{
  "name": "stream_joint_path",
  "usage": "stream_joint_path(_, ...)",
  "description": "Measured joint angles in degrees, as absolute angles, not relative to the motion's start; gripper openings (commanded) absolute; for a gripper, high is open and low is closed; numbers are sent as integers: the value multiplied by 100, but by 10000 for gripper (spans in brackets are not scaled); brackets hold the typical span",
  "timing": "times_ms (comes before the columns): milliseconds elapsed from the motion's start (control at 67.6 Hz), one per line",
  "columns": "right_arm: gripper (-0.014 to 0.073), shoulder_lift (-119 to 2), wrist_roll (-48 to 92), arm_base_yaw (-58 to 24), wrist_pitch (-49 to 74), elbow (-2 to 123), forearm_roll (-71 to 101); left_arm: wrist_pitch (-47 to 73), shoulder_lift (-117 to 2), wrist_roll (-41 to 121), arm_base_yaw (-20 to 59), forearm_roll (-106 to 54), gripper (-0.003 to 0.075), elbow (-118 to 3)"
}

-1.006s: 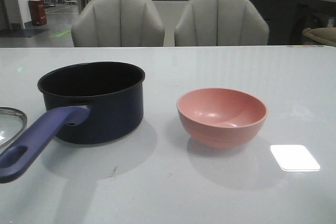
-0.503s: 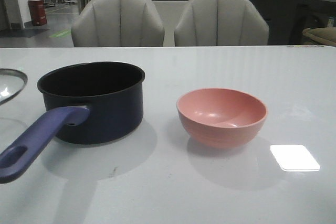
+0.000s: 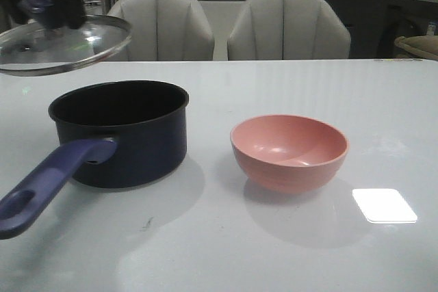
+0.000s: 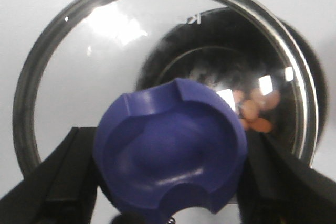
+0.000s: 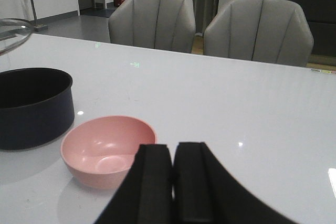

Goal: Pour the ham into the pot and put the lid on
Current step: 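Lift the glass lid and lower it onto the saucepan, then open the left gripper and raise it off the lid knob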

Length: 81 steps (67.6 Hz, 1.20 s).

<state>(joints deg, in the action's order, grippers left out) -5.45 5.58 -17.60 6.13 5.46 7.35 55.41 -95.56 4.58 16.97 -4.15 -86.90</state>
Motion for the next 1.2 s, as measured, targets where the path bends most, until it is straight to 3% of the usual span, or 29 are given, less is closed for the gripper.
stream_joint_path(207,157,-545,558,-1760,613,546,735,5787,-10072,458,2232,-436,301,-9049)
stream_joint_path(532,157,-545,558,-1760,613,546,735,5973,-10644,458,2260,-409,307,-9302)
stream_joint_path(606,157,-545,558,-1760,613,546,735,5973,-10713,458,2260,-409,344,-9302)
stream_joint_path(739,157,-545,558,-1760,613,546,735,5938,-10794,458,2260,-409,527,-9302)
stream_joint_path(828,157,-545,558,-1760,613,546,735,5898,-10827,458,2260,-409,596,-9306)
stream_joint_path(1198,157,-545,558,-1760,613,546,735,5673,-10839,458,2260,-399,607,-9472)
